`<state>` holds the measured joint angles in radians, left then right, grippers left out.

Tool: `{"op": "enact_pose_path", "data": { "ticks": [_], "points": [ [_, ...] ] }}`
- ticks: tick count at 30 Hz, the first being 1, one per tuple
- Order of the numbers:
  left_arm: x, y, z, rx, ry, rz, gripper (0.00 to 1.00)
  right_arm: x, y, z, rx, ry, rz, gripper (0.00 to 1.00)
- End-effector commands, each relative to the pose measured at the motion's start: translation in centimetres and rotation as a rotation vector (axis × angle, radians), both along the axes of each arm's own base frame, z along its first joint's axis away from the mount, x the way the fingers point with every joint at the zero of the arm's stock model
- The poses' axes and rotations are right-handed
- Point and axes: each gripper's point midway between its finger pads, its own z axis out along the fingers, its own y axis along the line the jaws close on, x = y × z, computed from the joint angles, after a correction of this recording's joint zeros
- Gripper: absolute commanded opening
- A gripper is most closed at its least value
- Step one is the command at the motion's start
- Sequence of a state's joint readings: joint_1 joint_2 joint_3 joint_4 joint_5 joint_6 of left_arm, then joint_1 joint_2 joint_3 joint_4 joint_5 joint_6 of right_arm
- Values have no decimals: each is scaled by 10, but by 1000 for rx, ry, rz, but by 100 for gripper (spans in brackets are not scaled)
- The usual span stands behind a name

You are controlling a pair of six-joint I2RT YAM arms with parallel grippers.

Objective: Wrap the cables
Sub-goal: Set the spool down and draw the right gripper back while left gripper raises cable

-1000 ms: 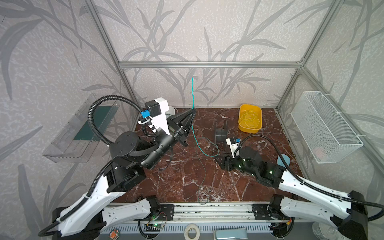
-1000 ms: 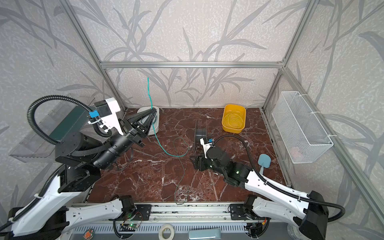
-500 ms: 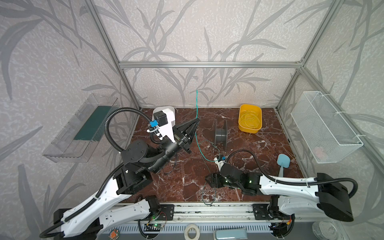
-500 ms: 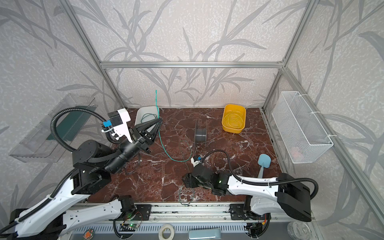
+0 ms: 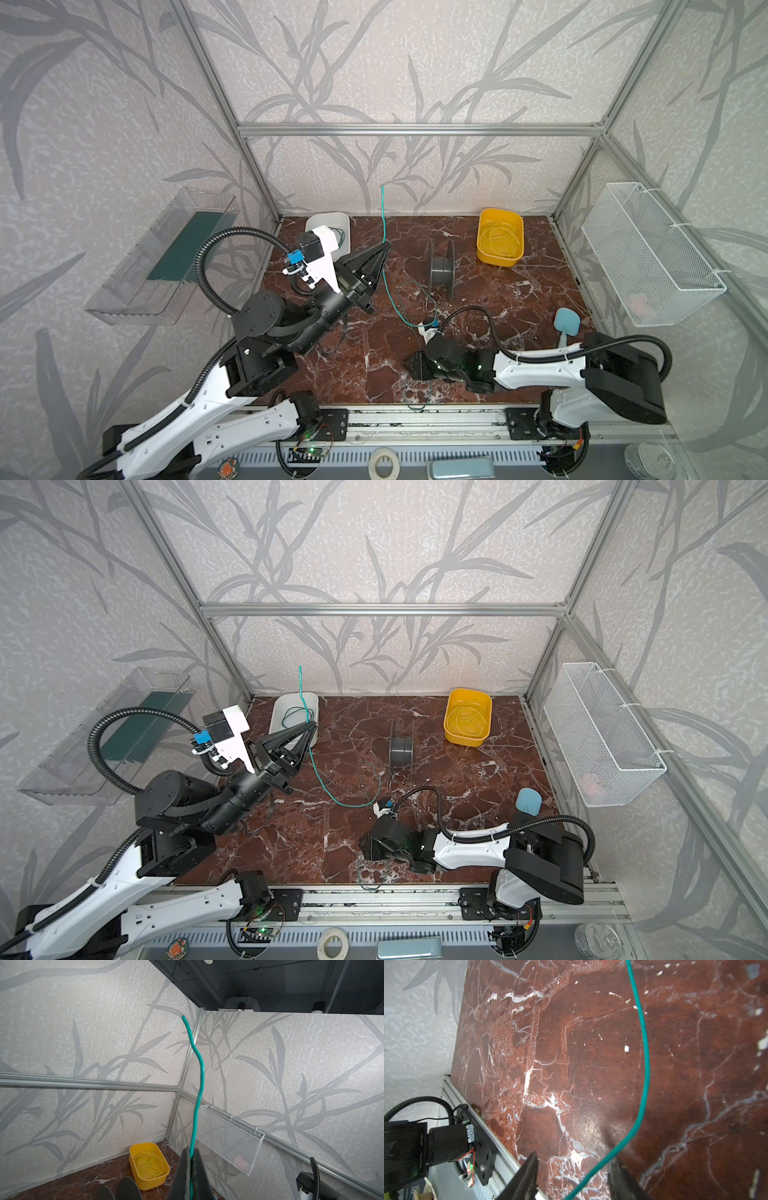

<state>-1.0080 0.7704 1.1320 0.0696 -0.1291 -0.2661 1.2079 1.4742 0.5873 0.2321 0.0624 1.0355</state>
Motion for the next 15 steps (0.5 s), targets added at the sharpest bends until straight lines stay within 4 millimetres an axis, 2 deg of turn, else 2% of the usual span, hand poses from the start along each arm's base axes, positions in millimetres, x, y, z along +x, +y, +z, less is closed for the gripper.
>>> {"op": "enact_pose_path", "data": {
  "ticks": [1, 4, 9, 13, 15],
  "points": [
    [-4, 9, 6, -32, -8, 4, 0, 4, 7, 12, 39, -26, -16, 40],
    [-5, 12, 6, -34, -12, 14, 0, 5, 3, 15, 33, -36, -25, 22],
    [-7, 18, 6, -31, -22, 28, 0, 6, -16, 27, -25, -92, -17, 0],
    [-10, 27, 10, -26, -37, 44, 0, 4, -46, 43, -110, -177, 14, 0],
    [-12, 33, 12, -26, -45, 58, 0, 5, -63, 57, -148, -232, 20, 0]
  ]
}}
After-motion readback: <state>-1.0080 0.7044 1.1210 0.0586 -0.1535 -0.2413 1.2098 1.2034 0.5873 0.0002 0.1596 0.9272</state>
